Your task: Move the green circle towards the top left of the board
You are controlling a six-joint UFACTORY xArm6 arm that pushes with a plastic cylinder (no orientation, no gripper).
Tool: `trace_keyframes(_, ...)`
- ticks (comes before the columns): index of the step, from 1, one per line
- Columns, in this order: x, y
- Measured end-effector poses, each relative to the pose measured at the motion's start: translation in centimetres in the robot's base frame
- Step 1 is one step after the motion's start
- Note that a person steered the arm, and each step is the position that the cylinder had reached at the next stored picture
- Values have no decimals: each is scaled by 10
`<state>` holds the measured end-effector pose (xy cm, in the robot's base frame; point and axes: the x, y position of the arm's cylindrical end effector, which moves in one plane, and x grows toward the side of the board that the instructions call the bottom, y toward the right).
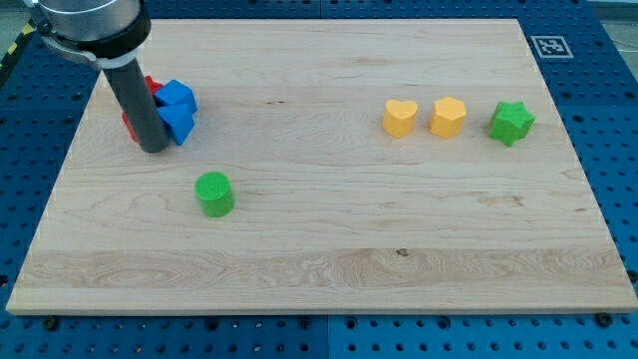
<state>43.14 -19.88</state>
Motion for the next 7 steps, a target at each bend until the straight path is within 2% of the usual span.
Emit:
trace_keyframes(2,28,0)
trace_keyframes(4,31,1)
trace_keyframes(5,61,3)
trace_keyframes(6,87,33)
trace_keyframes(7,87,91)
